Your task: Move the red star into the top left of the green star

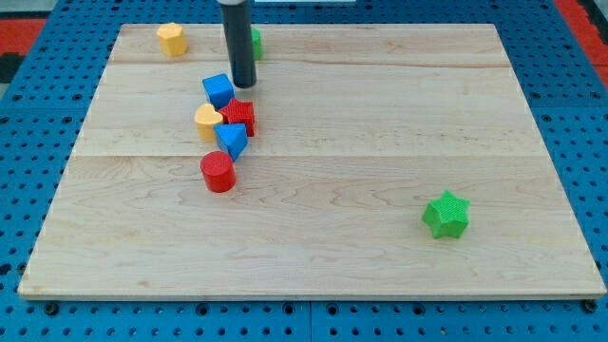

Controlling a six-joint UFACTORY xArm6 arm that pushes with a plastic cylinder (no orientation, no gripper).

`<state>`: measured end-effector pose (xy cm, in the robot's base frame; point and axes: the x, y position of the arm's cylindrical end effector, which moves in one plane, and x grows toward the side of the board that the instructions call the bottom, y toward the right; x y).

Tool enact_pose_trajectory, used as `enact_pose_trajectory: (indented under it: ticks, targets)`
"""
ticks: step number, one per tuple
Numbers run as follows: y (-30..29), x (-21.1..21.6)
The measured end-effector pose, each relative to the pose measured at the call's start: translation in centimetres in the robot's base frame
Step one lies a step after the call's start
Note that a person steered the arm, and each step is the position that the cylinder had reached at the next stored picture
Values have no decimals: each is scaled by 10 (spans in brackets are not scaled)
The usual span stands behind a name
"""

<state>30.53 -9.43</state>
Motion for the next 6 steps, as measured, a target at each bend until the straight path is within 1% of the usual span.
enact_pose_trajectory:
  ticks: [1, 2, 3, 5, 6]
  targets:
    - [-51, 25]
    - [-104, 24]
    - [-105, 50]
    - [4, 69]
    - [12, 92]
